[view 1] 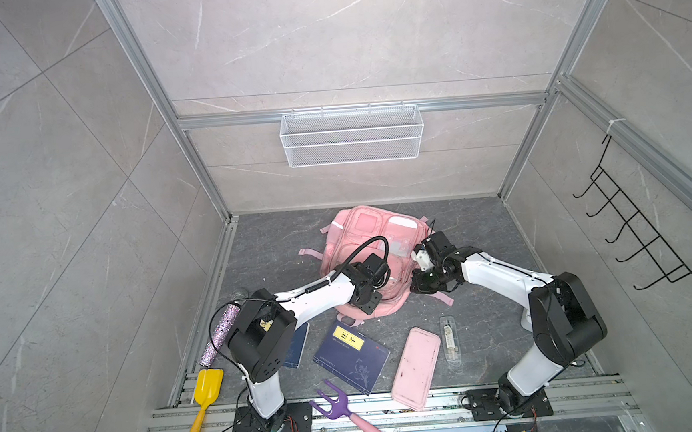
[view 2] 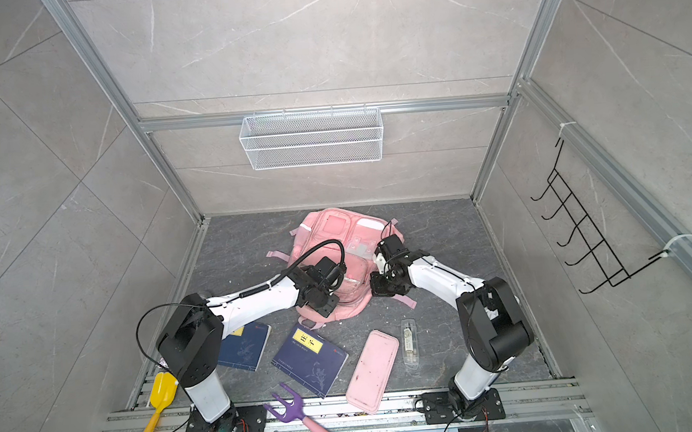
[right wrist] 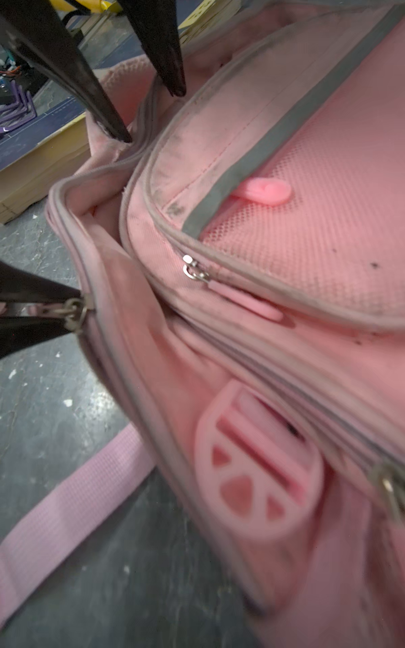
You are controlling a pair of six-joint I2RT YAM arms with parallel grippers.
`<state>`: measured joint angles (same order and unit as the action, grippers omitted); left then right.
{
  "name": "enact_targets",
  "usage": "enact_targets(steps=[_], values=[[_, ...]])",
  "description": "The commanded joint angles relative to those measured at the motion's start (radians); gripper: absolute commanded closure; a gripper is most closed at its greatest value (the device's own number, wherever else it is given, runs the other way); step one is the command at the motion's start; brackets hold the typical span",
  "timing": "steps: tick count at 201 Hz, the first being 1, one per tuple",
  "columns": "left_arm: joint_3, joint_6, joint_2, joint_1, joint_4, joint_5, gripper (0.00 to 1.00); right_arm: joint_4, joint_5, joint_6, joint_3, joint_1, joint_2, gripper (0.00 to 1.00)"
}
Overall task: Pack books, pencil case, and school supplies into a backpack
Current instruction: Unzip the student bag at the center of the table.
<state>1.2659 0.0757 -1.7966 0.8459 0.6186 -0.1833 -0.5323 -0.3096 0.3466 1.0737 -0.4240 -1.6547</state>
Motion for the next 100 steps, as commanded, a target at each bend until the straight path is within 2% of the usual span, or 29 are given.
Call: enact_targets(steps=[1,46,100], values=[[0.068,0.003,-0.029,-0.004,-0.069,0.018,0.54,-0.031,-0.01,-0.01,0.006,-0.058,-0.012,1.0],[0.123,0.011,-0.055,-0.005,-0.091,0.027,0.57,-0.027,-0.026,0.028,0.009,-0.162,-0.036,1.0],[0.125,0.015,-0.061,-0.012,-0.096,0.034,0.57,0.085,-0.126,0.129,0.007,-0.233,-0.053,1.0]])
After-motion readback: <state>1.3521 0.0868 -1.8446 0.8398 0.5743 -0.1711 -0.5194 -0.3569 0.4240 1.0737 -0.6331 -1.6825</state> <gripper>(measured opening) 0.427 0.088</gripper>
